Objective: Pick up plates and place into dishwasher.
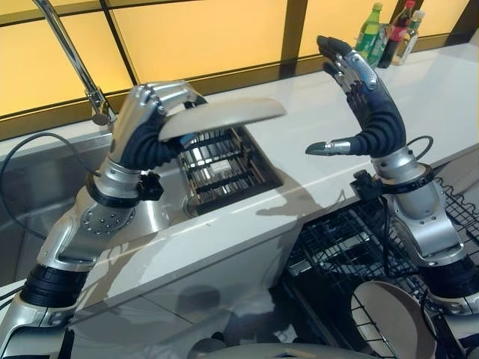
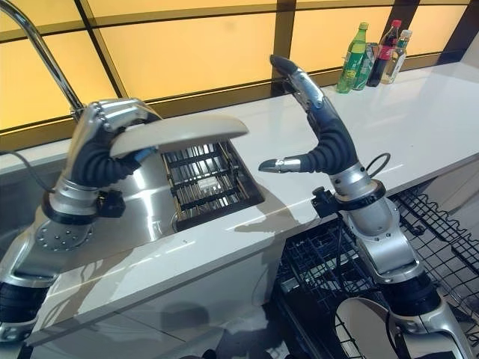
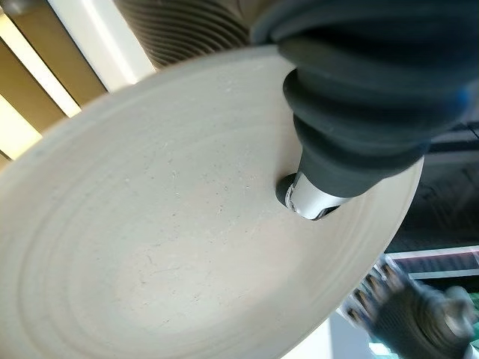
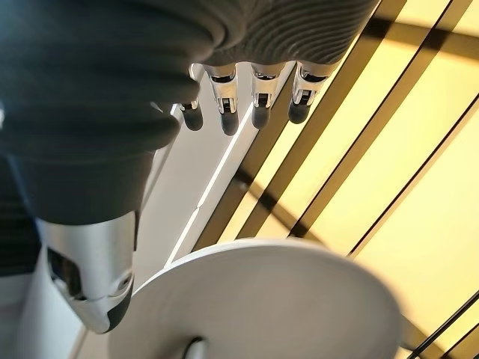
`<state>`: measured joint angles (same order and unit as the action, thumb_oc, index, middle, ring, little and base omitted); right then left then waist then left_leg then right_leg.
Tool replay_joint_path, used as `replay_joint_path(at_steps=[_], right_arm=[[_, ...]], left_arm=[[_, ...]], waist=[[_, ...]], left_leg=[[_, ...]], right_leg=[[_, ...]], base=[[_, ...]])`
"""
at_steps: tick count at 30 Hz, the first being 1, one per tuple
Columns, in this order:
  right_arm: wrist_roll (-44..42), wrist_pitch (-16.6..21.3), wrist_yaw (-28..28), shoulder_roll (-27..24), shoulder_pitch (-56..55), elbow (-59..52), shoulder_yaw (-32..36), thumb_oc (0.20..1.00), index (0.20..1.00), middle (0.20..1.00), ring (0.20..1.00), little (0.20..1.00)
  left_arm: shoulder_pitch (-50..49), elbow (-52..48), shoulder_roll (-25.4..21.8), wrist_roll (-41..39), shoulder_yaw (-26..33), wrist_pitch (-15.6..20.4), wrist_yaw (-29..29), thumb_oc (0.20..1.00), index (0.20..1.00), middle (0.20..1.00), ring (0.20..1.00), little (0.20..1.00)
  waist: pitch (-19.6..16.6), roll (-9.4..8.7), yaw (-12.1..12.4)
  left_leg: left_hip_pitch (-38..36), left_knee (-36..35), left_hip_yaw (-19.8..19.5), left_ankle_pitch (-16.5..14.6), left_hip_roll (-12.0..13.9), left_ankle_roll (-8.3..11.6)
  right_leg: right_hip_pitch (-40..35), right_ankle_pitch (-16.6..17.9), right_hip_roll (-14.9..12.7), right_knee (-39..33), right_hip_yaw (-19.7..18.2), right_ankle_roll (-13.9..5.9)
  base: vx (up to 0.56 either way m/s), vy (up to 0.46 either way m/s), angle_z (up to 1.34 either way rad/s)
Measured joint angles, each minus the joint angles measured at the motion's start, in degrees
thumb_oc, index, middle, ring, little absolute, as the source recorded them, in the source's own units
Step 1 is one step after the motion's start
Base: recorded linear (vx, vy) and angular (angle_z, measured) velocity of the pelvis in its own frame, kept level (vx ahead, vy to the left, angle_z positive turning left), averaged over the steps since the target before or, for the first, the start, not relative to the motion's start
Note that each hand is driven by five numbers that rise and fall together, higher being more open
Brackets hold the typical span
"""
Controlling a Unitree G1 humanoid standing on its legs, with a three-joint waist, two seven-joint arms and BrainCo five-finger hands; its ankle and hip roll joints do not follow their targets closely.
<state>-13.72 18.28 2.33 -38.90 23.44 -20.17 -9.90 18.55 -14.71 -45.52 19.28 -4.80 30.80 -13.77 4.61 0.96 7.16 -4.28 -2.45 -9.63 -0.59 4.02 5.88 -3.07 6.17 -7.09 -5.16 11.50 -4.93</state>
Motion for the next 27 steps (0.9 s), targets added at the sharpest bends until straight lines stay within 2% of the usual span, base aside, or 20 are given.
replay_joint_path(at_steps=[8, 10, 14, 19, 23, 27], right_arm=[[-1.1, -1.5, 3.0, 1.3, 0.0, -0.2, -1.1, 1.000, 1.000, 1.000, 1.000, 1.000], [-0.8, -2.4, 3.8, 2.8, 0.0, -0.2, -3.1, 1.000, 1.000, 1.000, 1.000, 1.000], [2.5, -5.6, 5.9, 2.3, 0.0, -2.2, -6.9, 1.000, 1.000, 1.000, 1.000, 1.000], [6.5, -7.9, 3.9, 1.9, 1.1, -3.1, -6.9, 1.000, 1.000, 1.000, 1.000, 1.000], [12.5, -9.4, 1.0, 1.9, 1.8, -4.6, -7.1, 1.000, 1.000, 1.000, 1.000, 1.000], [13.1, -9.9, -0.9, 1.8, 2.3, -6.2, -7.1, 1.000, 1.000, 1.000, 1.000, 1.000]], left_arm=[[0.3, -0.1, -0.5, -2.6, -0.8, 0.8, 3.5, 0.200, 0.200, 0.200, 0.200, 0.200], [0.5, -0.2, -0.4, -2.6, -1.0, 0.8, 3.8, 0.200, 0.200, 0.200, 0.200, 0.200], [0.9, -3.5, -0.4, -2.6, -1.4, -0.4, 4.6, 0.200, 0.200, 0.200, 0.200, 0.200], [0.9, -4.4, 0.4, -5.9, -2.6, -2.9, 6.4, 0.200, 0.200, 0.200, 0.200, 0.200], [0.8, -4.4, 1.4, -7.9, -2.9, -3.6, 7.6, 0.200, 0.200, 0.200, 0.200, 0.200], [0.3, -4.4, 2.4, -12.5, -2.9, -3.9, 10.0, 0.200, 0.200, 0.200, 0.200, 0.200]], waist=[[-1.4, 0.03, -0.1], [-2.0, 0.02, -0.1], [-2.1, 0.00, 0.0], [-2.8, -0.04, 0.1], [-2.9, 0.00, 0.9], [-2.9, -0.01, 1.8]], left_leg=[[0.1, -0.2, -0.1, 0.0, 0.0, -0.02], [0.1, -0.3, -0.2, 0.0, -0.1, -0.02], [0.1, -0.2, -0.5, 0.0, -0.1, -0.06], [0.9, 0.0, -1.7, 0.0, -0.3, -0.06], [0.9, 0.0, -2.1, 0.0, -0.3, -0.05], [1.0, 0.0, -2.4, 0.0, -0.4, -0.05]], right_leg=[[-0.1, -0.1, -0.1, 0.0, 0.1, -0.03], [-0.1, -0.2, -0.1, 0.0, 0.1, -0.05], [-0.3, -0.2, -0.1, 0.0, 0.3, -0.09], [-0.4, -0.5, -0.2, 0.0, 1.0, -0.19], [-0.5, -0.6, -0.2, 0.0, 1.3, -0.24], [-0.6, -0.7, -0.3, 0.0, 1.5, -0.28]], base=[[0.00, 0.000, 0.00], [0.00, 0.000, 0.00], [0.01, 0.000, 0.02], [0.01, -0.007, 0.12], [0.01, -0.005, 0.06], [0.00, 0.002, 0.01]])
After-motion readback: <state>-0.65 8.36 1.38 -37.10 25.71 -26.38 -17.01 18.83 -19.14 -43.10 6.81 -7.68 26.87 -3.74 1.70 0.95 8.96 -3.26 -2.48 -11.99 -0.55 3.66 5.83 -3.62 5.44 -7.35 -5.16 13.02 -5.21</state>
